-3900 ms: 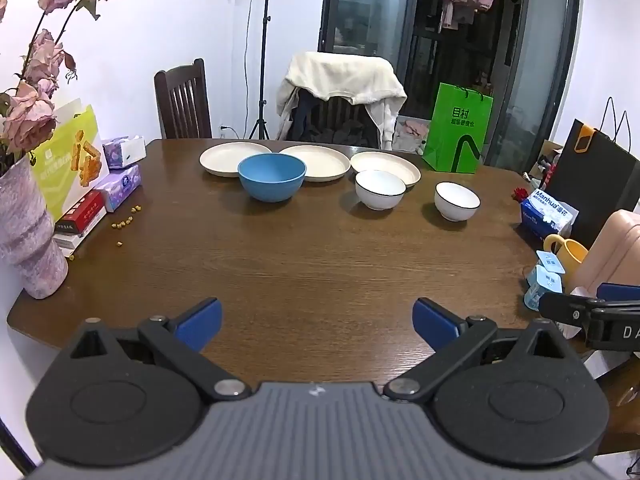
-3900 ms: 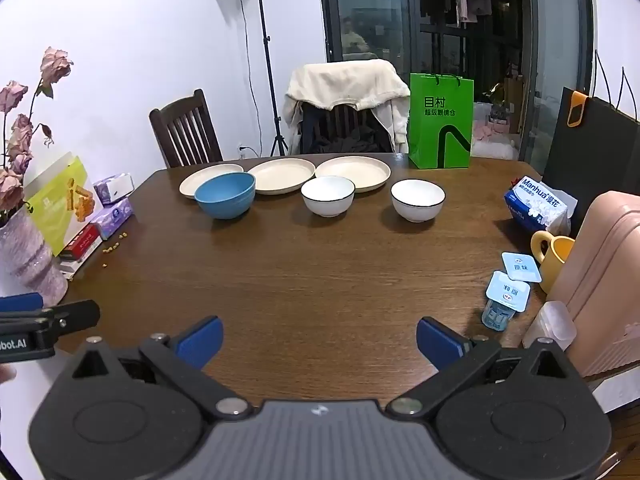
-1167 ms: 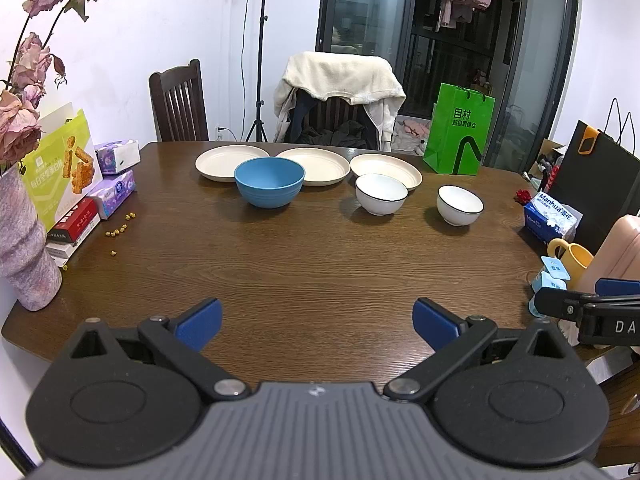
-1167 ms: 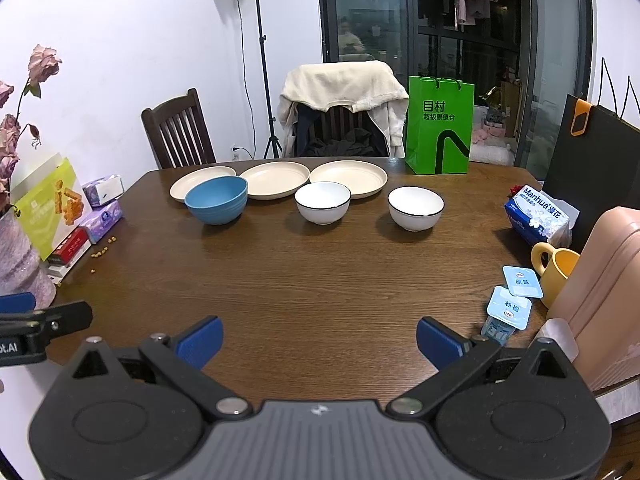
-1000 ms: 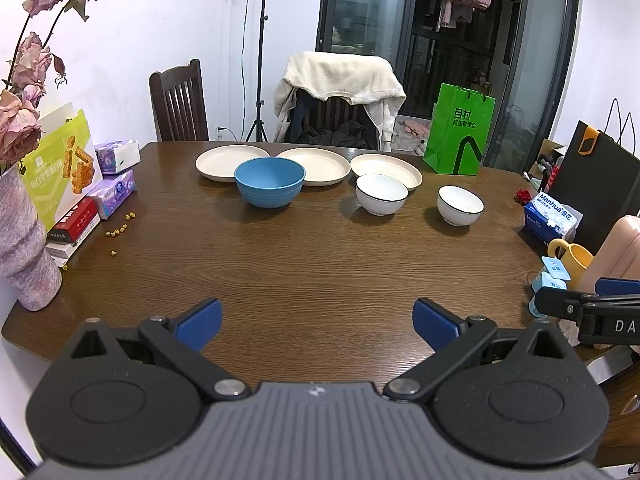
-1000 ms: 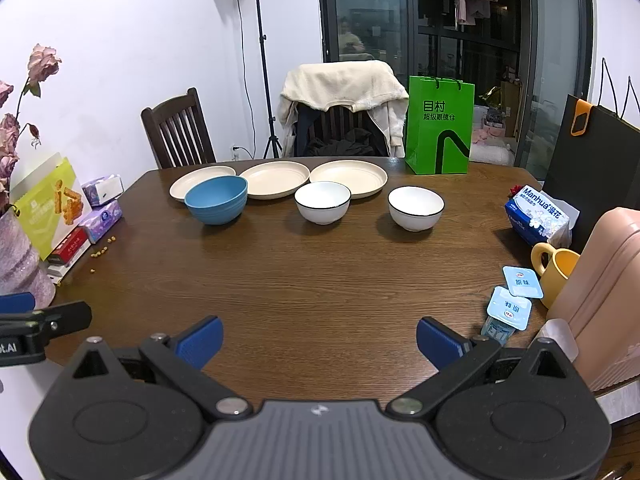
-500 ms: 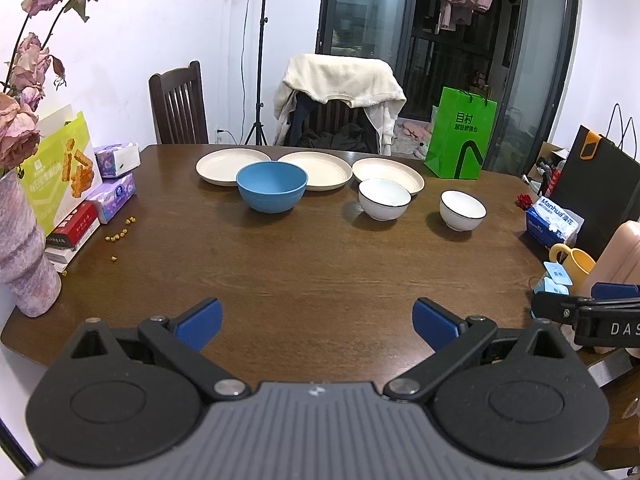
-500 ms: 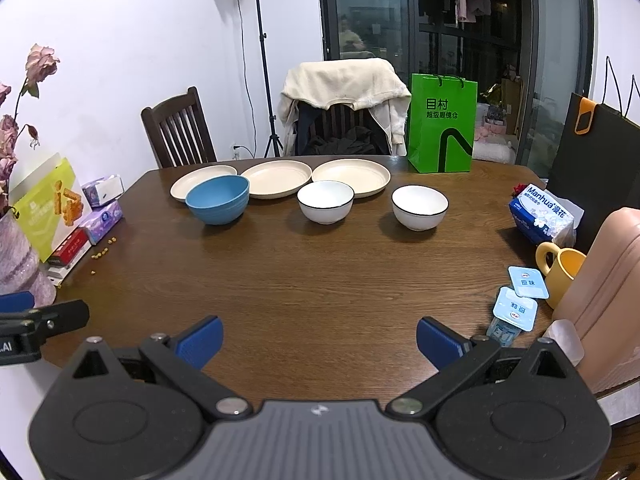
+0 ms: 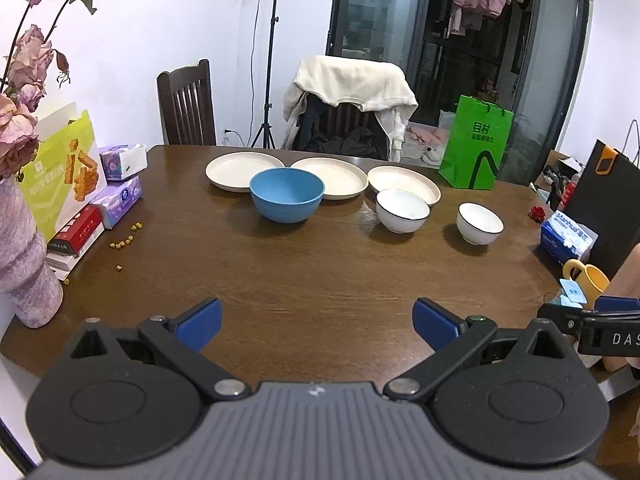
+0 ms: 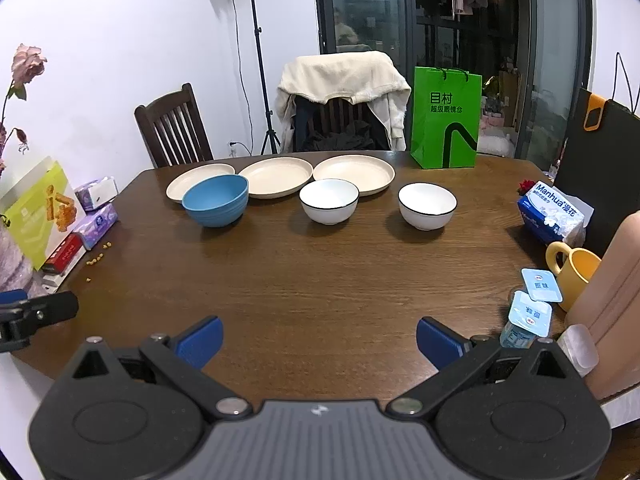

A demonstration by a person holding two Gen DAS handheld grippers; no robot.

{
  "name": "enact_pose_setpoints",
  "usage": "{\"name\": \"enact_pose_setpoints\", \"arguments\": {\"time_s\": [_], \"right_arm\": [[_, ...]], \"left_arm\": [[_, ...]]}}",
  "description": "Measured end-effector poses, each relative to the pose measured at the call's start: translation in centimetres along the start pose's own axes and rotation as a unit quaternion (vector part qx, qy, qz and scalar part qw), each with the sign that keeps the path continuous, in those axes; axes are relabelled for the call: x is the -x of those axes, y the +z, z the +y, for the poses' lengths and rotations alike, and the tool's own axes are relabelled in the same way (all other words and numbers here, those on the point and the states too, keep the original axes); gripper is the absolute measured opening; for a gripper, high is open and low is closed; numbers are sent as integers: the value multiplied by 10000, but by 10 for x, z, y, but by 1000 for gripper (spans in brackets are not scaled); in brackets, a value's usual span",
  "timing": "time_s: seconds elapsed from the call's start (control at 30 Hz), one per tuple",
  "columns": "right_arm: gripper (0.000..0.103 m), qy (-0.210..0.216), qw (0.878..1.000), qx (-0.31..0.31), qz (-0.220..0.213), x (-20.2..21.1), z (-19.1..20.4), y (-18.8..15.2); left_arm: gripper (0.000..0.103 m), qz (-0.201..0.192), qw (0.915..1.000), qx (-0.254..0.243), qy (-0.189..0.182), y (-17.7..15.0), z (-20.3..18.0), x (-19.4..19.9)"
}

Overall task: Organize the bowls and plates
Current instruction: 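Move both tools toward the cream plates beyond the blue bowl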

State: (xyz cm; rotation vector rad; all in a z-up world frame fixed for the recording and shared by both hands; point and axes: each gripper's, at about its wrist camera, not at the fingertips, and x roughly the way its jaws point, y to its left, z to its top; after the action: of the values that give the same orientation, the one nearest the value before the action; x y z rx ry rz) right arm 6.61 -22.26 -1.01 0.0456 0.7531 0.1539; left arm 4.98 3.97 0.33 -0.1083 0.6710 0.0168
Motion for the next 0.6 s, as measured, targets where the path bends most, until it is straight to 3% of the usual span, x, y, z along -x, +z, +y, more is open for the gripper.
{"name": "enact_pose_setpoints", "arguments": {"time_s": [0.6], "right_arm": [[103,51,9998,161,94,-48,36,41]], "left_arm": [[103,-122,9989,362,261,34,56,-34]]}}
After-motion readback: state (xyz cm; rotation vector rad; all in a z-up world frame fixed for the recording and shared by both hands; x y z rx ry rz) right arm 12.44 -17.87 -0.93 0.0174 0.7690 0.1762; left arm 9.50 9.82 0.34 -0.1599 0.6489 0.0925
